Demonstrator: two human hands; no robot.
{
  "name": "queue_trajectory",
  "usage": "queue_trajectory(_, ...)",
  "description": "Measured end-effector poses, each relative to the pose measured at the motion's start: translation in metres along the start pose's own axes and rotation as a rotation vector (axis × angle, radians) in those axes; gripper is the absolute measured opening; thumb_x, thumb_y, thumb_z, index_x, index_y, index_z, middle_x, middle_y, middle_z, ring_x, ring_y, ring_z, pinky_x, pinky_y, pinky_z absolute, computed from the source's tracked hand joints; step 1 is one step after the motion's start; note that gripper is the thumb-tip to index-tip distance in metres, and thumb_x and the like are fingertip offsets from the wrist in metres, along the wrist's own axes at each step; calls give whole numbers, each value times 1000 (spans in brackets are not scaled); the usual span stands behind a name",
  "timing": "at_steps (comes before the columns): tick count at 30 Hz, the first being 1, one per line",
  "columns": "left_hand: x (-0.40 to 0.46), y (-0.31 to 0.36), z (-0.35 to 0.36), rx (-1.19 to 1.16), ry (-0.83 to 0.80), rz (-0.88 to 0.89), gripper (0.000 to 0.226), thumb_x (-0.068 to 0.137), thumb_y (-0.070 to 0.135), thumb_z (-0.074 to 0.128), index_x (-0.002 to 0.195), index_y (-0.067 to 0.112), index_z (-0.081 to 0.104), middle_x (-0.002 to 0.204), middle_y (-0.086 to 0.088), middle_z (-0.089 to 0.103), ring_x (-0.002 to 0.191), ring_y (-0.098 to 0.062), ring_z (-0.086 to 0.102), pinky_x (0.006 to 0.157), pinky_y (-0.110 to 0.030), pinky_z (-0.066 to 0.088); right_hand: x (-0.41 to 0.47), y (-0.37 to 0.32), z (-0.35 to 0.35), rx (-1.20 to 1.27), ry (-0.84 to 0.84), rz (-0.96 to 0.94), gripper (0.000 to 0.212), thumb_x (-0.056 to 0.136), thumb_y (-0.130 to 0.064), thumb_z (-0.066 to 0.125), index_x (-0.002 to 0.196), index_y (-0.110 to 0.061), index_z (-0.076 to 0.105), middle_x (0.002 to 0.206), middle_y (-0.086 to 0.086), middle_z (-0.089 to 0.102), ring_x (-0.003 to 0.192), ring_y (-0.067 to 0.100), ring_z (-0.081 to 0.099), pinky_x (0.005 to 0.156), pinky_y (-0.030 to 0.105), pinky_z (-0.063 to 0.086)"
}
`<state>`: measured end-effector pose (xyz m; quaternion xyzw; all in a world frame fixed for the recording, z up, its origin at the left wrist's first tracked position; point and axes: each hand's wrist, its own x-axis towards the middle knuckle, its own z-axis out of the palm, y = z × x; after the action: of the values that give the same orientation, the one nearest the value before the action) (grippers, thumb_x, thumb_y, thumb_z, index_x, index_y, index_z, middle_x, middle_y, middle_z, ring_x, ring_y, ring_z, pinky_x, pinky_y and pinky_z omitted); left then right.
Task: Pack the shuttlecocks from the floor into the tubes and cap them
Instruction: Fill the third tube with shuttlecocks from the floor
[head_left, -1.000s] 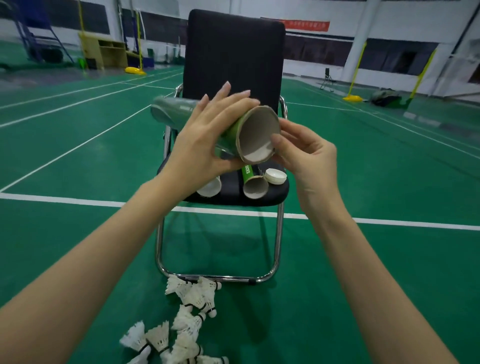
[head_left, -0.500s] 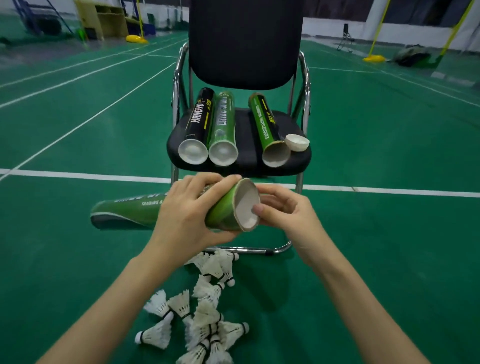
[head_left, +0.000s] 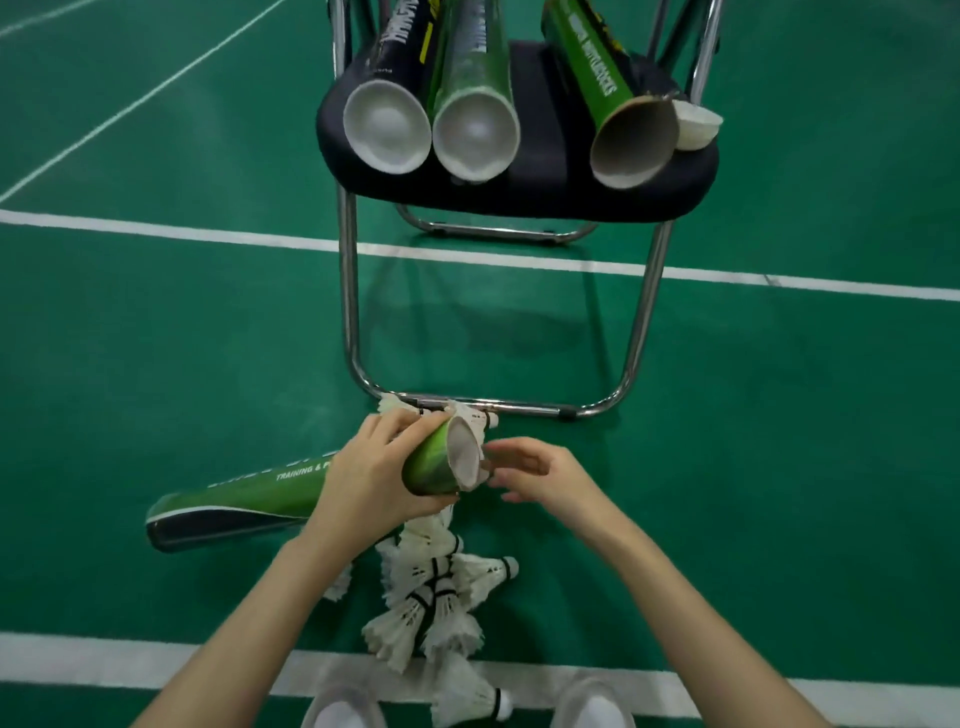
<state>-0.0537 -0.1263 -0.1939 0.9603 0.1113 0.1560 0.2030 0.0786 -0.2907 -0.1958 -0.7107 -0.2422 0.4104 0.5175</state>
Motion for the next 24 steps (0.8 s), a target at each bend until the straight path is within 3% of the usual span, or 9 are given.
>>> queue_trajectory(5,-13,-26,25,7,7,-68,83,52,43,84,124,26,48,104,2,54,87,-17,48,56,-29,45,32,44,12,-123,-9,45,25,89,-5,57,111,-14,62,104,-2,66,97,11,62,75,17,52)
queue_trajectory(9,-21,-40,41,86,-39,-97,80,50,46,82,121,22,54,100,-3,56,83,-23,51,54,-27,41,54,67,27,-218,-45,45,25,88,-12,59,112,-21,63,117,-2,63,106,11,58,89,21,46)
queue_trajectory(13,-31,-45,51,118,-66,-133,82,49,48,83,122,23,54,101,-3,55,85,-23,50,60,-28,39,64,77,36,-270,31,60,30,88,-14,60,117,-20,59,119,-6,57,103,8,52,75,13,40)
queue_trajectory(17,-33,-44,56,119,-67,-142,85,47,46,85,122,22,53,103,-4,55,87,-23,50,67,-28,36,79,76,31,-294,115,48,39,88,-11,59,125,-20,53,130,-1,50,105,13,51,85,23,41)
queue_trajectory(21,-31,-45,57,120,-84,-155,84,50,49,82,124,23,51,107,-3,56,92,-24,50,71,-31,39,97,67,29,-406,73,-56,50,89,-2,53,133,-24,46,139,3,39,120,18,44,101,30,39)
queue_trajectory(24,-29,-44,56,118,-91,-164,83,50,51,81,122,24,52,107,-3,57,92,-24,51,70,-31,38,111,65,31,-519,-14,-112,55,89,4,45,136,-24,45,141,5,35,129,18,35,103,17,26)
